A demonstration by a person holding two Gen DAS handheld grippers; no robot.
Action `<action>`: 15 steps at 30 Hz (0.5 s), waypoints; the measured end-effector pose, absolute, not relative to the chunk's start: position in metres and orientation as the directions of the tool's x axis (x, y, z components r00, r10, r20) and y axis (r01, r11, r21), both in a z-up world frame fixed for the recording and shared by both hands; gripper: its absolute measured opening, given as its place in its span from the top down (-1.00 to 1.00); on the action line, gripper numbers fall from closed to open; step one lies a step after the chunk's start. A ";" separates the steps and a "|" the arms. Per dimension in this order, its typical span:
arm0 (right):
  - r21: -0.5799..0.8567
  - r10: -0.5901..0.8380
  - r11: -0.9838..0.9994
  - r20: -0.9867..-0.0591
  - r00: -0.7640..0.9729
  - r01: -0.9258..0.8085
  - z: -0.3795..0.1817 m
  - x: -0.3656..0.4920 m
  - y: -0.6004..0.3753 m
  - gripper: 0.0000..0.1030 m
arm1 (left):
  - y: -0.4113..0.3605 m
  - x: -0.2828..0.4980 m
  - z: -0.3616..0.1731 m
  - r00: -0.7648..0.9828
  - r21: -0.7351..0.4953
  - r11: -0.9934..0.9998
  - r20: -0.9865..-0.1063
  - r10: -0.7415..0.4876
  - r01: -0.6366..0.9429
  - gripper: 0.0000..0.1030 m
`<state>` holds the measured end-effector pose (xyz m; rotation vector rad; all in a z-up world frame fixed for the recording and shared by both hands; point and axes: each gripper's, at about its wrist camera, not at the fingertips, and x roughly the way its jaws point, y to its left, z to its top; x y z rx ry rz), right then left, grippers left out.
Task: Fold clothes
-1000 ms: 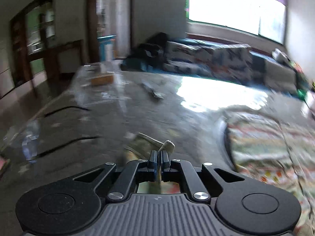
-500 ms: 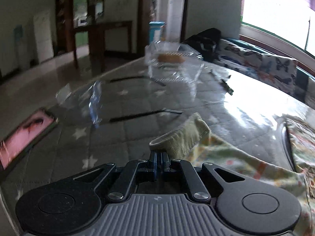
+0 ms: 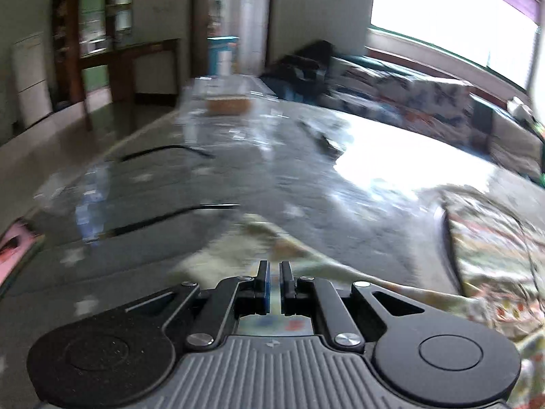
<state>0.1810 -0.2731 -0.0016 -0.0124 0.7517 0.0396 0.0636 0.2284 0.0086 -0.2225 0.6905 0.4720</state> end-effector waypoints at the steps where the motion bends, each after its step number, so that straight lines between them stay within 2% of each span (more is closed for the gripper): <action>1: 0.003 0.031 0.999 -0.683 0.730 -0.041 -0.002 0.182 -0.273 -0.83 | 0.225 0.070 0.005 0.673 -0.033 0.884 -0.662 0.331 -0.467 0.86; 6: 0.001 0.030 0.999 -0.682 0.731 -0.039 -0.003 0.189 -0.275 -0.86 | 0.219 0.090 -0.006 0.663 0.046 0.894 -0.654 0.365 -0.446 0.83; 15: 0.000 0.027 0.999 -0.674 0.738 -0.037 -0.005 0.201 -0.276 -0.91 | 0.236 0.087 -0.009 0.621 0.094 0.846 -0.637 0.457 -0.525 0.84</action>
